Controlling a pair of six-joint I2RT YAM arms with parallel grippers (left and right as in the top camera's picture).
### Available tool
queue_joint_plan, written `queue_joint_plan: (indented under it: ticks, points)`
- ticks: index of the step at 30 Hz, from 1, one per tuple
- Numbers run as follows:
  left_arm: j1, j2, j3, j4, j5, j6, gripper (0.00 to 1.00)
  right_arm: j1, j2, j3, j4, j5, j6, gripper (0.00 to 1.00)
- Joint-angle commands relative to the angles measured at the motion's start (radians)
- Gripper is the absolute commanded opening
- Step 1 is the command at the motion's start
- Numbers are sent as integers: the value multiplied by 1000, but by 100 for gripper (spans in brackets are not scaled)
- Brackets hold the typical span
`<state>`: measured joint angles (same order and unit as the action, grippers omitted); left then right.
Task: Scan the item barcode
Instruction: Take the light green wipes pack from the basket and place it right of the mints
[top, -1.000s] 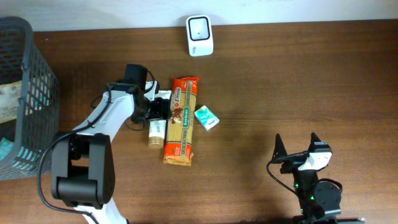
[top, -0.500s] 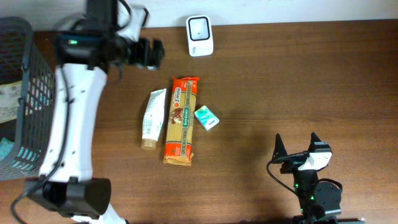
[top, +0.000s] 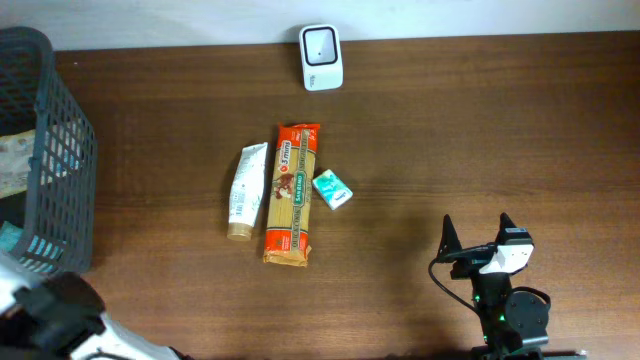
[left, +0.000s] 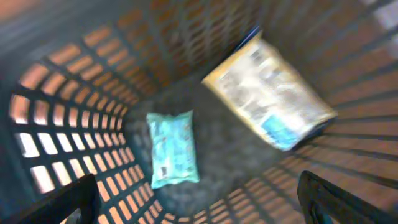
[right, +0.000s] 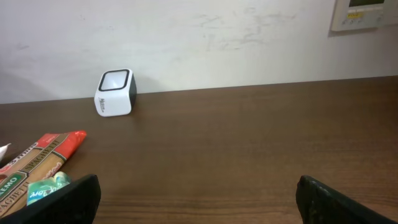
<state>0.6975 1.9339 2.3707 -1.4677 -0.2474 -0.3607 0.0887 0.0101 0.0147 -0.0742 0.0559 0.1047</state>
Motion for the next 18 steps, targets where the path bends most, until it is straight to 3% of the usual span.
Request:
queue_joint_plan:
  ticks: [1,6,10,16,17,18]
  points:
    - [46,104,-106,-7,15,-5,100,8,-6,-9,-1,5,4,99]
    - [111,132,-441,177,10,19,98,8,-6,-9,-1,5,4,99]
    - [115,133,-697,404,-33,105,88,8,-6,-9,-1,5,3,99]
    - [115,174,-809,510,-127,105,84,8,-6,-9,-1,5,3,99]
    - [115,187,-809,509,-127,105,57,8,-6,-9,-1,5,3,98]
    - [115,188,-809,510,-127,105,22,8,-6,-9,-1,5,4,99]
